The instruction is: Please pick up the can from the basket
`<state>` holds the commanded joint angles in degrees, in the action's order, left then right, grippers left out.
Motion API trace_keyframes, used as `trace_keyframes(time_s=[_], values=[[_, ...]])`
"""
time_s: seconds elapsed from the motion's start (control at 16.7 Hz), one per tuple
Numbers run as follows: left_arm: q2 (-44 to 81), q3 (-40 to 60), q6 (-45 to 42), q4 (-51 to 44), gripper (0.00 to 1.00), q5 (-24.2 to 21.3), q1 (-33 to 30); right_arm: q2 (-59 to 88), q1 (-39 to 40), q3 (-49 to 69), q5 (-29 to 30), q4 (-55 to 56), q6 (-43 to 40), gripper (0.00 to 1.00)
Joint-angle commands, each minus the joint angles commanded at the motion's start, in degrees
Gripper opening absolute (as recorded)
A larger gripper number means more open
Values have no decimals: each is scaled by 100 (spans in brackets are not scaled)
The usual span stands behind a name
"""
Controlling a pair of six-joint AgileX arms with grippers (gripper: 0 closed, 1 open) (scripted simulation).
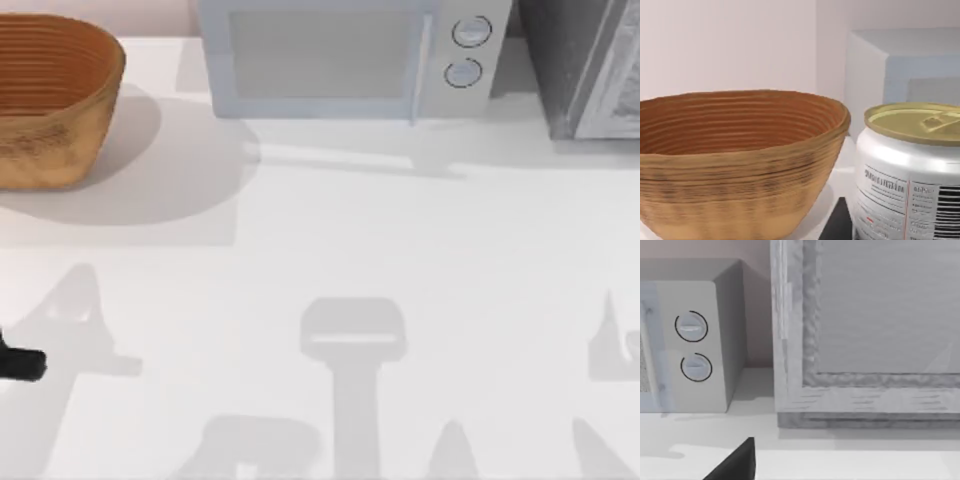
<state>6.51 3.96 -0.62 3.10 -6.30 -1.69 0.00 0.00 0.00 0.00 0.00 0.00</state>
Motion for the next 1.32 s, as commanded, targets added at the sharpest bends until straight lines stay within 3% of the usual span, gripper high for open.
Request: trace_keyframes(time_s=[0.72,1.32], values=[[3632,1709,-152,1614,0,-2776,-534,0,0,0,0,0,0,100],[6631,3013,-141,3048,0,-4715,-835,0,0,0,0,0,0,100]])
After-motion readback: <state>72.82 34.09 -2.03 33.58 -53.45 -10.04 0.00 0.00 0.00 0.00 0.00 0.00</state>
